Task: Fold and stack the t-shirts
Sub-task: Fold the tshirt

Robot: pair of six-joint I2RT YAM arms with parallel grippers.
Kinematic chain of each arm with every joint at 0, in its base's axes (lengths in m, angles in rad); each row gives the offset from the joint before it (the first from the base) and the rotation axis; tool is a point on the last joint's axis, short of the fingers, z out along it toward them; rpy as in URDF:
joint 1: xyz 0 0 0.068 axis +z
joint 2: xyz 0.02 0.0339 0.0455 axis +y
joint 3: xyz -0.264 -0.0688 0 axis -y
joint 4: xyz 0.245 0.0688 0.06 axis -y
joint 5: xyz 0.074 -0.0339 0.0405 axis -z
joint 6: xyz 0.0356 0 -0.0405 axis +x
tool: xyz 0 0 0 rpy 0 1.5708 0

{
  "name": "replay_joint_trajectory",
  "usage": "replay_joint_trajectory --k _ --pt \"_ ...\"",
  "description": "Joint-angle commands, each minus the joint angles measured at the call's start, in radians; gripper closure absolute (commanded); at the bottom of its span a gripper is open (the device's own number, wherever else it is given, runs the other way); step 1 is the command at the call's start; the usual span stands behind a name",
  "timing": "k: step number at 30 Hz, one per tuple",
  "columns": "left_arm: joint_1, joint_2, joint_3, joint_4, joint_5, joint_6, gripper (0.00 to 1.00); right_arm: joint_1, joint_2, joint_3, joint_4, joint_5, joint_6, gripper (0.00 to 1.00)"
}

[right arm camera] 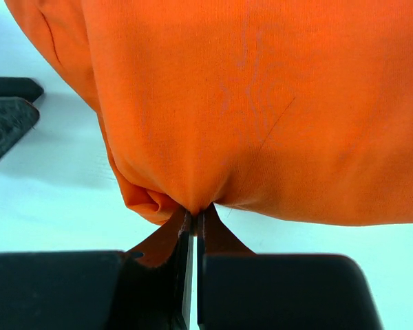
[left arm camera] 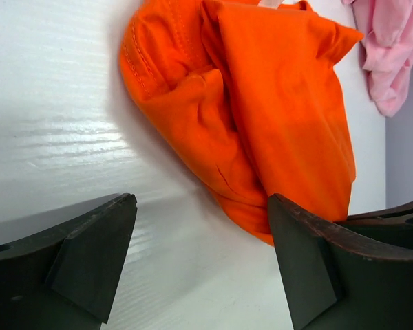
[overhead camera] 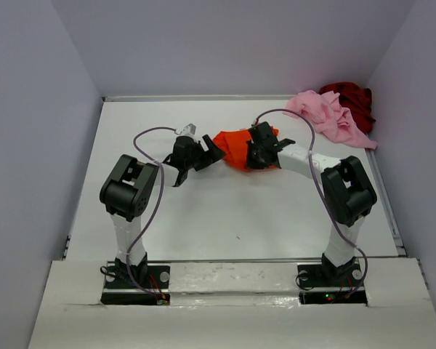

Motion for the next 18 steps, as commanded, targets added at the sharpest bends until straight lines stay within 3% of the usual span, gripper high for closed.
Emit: replay_joint_trajectory --k 1,18 --pt "0.029 0.046 0.005 0.016 0.090 -0.046 0.08 0.011 -0.062 0.027 -0.006 0.014 -0.018 1.00" --pt "0.036 0.131 0.063 0.090 0.197 -0.149 0.07 0.011 -0.081 0.068 -0.023 0.004 -0.016 1.00"
